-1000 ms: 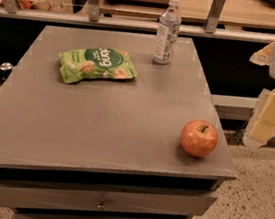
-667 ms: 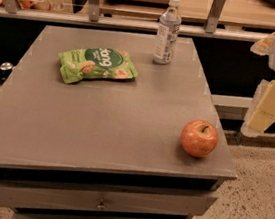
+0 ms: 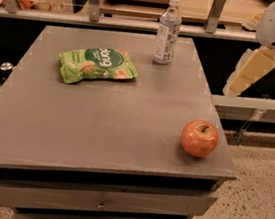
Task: Pick blue plastic bottle
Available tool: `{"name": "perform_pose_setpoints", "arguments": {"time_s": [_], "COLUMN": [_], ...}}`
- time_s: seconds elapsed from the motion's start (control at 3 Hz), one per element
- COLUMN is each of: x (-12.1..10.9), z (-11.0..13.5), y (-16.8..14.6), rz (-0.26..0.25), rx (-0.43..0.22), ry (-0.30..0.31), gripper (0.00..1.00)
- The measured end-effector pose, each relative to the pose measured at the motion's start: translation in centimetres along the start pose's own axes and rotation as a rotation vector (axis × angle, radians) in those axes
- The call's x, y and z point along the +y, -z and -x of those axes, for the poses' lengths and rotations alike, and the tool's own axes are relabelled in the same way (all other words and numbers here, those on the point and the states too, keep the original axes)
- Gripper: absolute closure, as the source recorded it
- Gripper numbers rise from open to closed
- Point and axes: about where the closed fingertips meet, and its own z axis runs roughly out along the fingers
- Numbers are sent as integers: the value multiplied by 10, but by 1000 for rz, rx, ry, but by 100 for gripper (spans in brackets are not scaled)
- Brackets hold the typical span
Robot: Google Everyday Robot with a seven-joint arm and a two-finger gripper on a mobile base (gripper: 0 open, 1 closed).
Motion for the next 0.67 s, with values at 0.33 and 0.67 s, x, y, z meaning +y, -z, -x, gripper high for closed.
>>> {"name": "perform_pose_setpoints", "arguments": {"time_s": [0.33,0.67], "x": [-29,-29], "z": [11,11], "y": [-44,-44], "rz": [16,16], "rx": [-65,-65], "ry": [-113,-113], "gripper": [0,0]}}
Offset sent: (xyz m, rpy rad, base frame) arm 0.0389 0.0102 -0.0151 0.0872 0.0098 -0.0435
